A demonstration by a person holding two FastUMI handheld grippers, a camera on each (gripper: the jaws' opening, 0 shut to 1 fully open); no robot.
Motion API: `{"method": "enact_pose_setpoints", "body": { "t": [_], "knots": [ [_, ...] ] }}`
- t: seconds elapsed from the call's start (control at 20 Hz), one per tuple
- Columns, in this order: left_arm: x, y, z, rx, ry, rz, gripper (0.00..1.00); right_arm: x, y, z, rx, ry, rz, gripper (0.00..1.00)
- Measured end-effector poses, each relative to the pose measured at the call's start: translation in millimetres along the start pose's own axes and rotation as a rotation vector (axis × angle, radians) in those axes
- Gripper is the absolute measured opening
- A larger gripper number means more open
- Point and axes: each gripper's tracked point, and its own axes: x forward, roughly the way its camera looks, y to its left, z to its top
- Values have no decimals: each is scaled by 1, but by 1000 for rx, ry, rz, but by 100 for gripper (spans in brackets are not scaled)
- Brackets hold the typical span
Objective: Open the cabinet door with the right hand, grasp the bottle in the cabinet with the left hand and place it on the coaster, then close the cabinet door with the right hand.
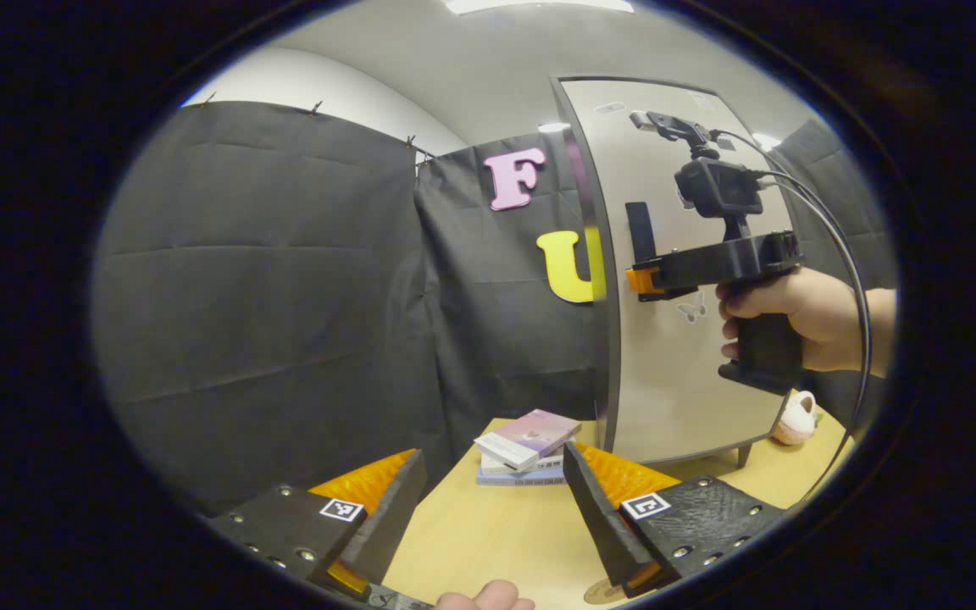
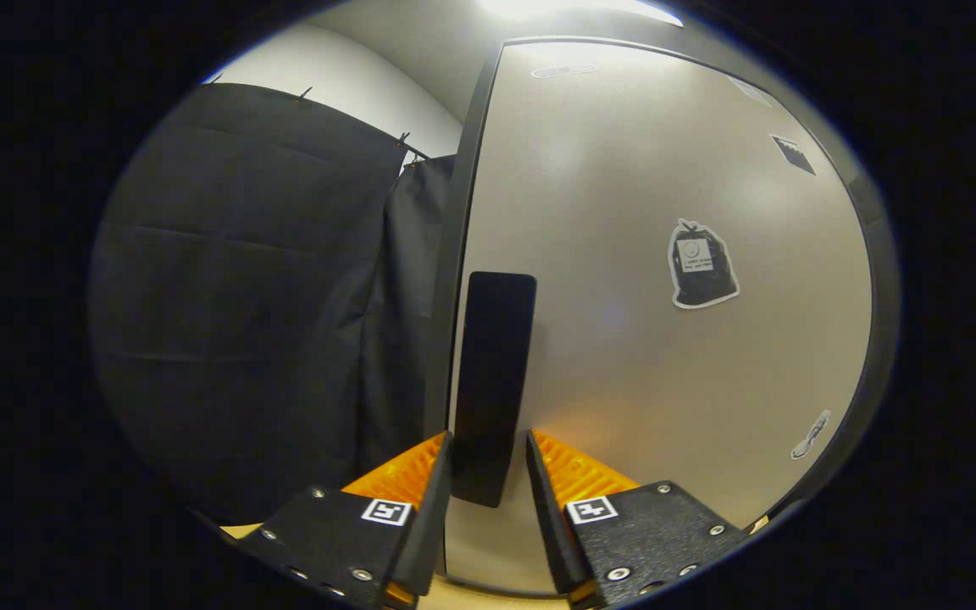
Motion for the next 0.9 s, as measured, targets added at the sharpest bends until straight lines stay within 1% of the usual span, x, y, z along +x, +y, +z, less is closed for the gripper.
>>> {"method": "enact_pose_setpoints", "body": {
  "t": [0.05,0.1,0.15,0.2,0.4,0.45,0.6,0.65,0.75,0.85,0.9],
  "knots": [
    [2,-1,-2,-9,6,-2,94,-2,-2,2,-17,-2,-2,35],
    [4,-1,-2,-17,9,-6,94,-3,-2,2,-19,0,2,35],
    [4,1,-4,-17,8,-11,98,-4,1,1,-9,8,13,32],
    [6,4,-4,-8,3,-7,98,-5,3,1,4,21,26,30],
    [23,7,0,-9,-25,-24,98,-10,2,0,8,37,46,26],
    [27,9,0,-5,-27,-30,94,-12,2,0,11,38,50,26],
    [38,10,5,2,-37,-60,98,-28,8,2,14,36,79,26],
    [40,12,7,1,-42,-73,98,-33,9,2,16,36,94,26],
    [45,14,9,-4,-54,-103,99,-46,13,4,25,35,118,23],
    [60,18,10,-11,-65,-125,99,-61,12,4,19,36,131,22],
    [68,18,11,-16,-68,-130,98,-70,12,4,23,39,136,23]
  ]
}}
